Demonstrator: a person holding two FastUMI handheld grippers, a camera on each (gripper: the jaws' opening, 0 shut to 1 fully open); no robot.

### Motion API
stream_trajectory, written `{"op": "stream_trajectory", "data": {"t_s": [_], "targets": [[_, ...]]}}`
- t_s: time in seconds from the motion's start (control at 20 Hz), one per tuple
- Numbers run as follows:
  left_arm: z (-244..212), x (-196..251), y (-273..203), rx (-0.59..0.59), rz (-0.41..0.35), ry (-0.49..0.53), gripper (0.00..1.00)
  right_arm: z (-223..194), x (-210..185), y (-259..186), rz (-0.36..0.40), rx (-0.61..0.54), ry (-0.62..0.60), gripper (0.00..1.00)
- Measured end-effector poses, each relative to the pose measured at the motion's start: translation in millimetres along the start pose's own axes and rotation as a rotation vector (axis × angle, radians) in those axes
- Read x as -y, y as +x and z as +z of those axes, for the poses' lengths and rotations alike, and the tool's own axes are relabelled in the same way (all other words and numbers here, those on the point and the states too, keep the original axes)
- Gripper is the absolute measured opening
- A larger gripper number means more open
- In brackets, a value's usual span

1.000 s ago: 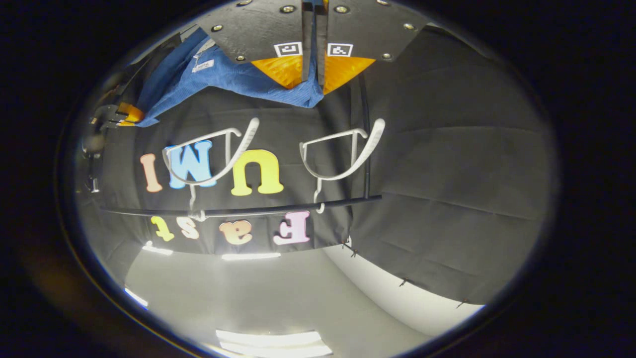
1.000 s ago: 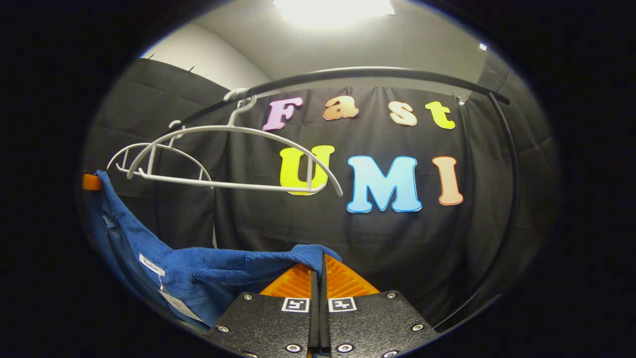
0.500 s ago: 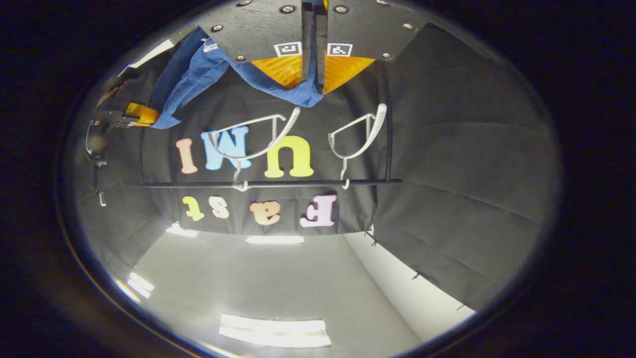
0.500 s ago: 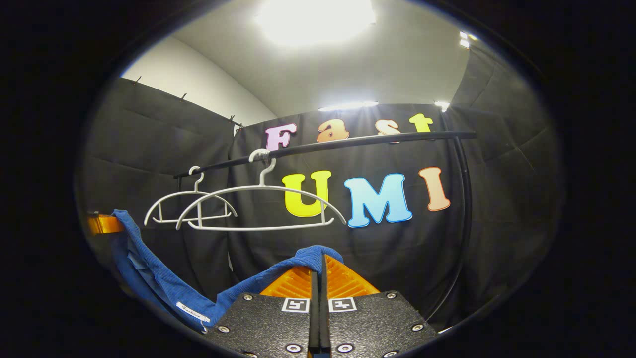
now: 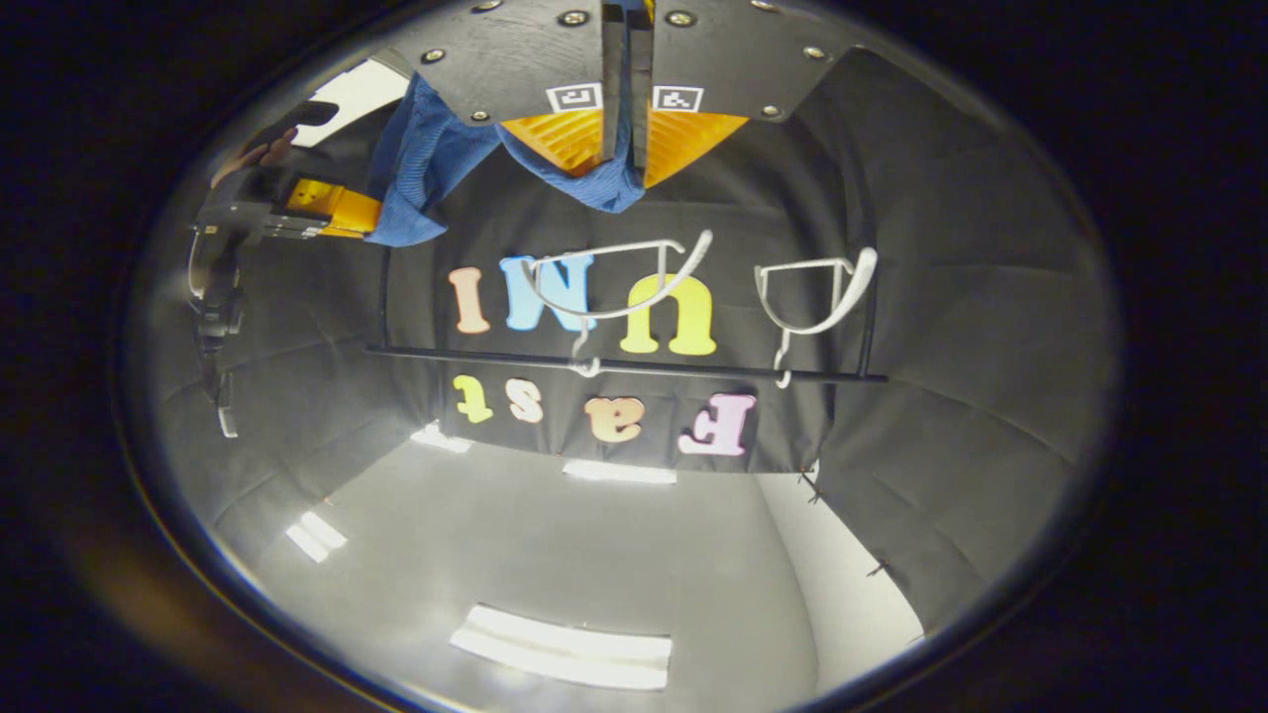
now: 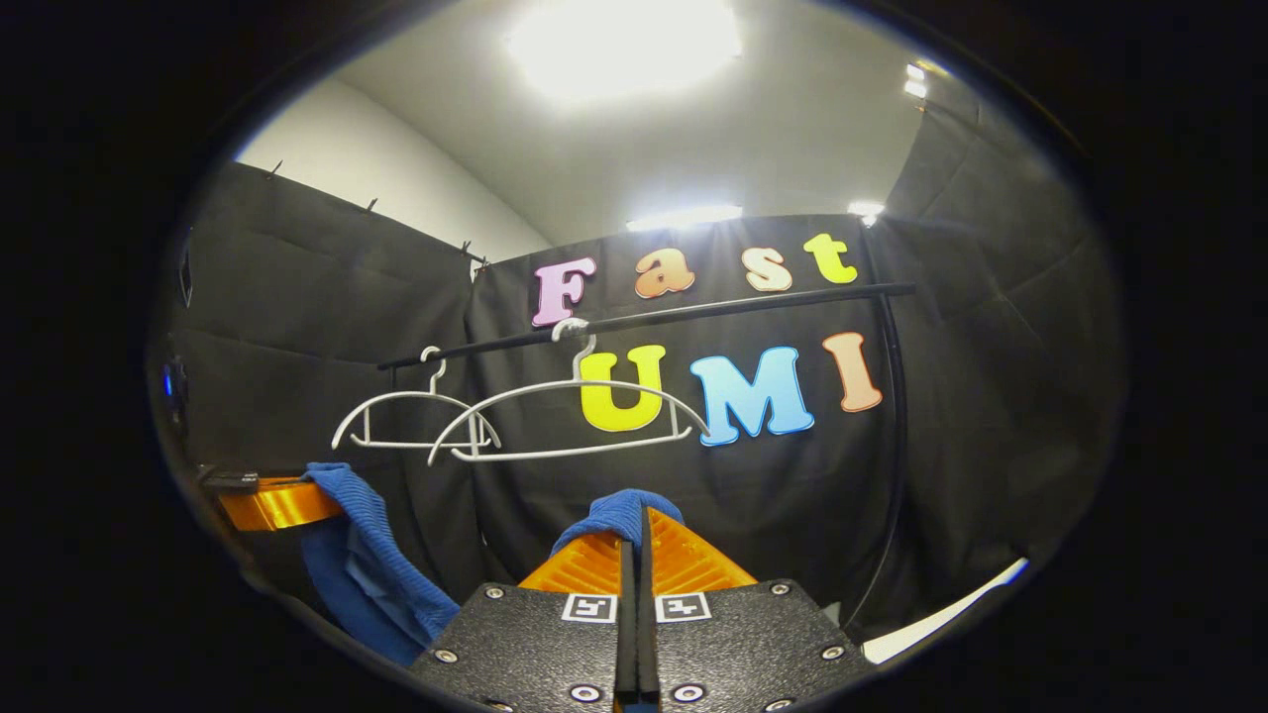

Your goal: Grasp the clothes on the hanger with both hands and then place them into the laundry hamper below.

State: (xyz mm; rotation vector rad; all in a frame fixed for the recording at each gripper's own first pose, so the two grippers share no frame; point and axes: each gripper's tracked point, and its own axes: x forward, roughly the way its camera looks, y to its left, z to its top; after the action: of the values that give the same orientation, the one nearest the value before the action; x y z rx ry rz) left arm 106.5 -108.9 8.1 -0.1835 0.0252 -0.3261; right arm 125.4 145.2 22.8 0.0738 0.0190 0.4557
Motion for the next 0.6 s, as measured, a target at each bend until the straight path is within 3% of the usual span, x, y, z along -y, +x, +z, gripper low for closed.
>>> {"op": "stream_trajectory", "data": {"t_s": [0.05,0.1,0.2,0.25,0.35,0.4,0.6], "targets": [[-7.9,6.3,-3.2,-0.008,-0.018,-0.006,0.07,-10.4,-4.5,-6.1,-0.003,-0.015,-0.006,0.0],[-15.8,10.7,-4.4,-0.018,-0.026,-0.007,0.03,-20.8,-7.6,-10.6,-0.006,-0.037,-0.008,0.0],[-32.4,15.2,-0.1,-0.041,-0.042,-0.008,0.07,-42.2,-14.0,-18.2,-0.009,-0.086,-0.002,0.0],[-41.5,17.3,1.9,-0.05,-0.05,-0.006,0.04,-51.1,-18.1,-22.3,-0.008,-0.105,0.001,0.0],[-60.0,18.0,3.1,-0.07,-0.052,-0.014,0.07,-69.2,-21.5,-24.8,-0.012,-0.138,0.005,0.0],[-70.2,16.7,4.4,-0.085,-0.052,-0.021,0.03,-80.4,-24.2,-26.6,-0.01,-0.158,0.007,0.0],[-117.0,9.4,0.1,-0.163,-0.035,-0.011,0.03,-125.2,-29.2,-32.4,-0.009,-0.239,0.01,0.0]]}}
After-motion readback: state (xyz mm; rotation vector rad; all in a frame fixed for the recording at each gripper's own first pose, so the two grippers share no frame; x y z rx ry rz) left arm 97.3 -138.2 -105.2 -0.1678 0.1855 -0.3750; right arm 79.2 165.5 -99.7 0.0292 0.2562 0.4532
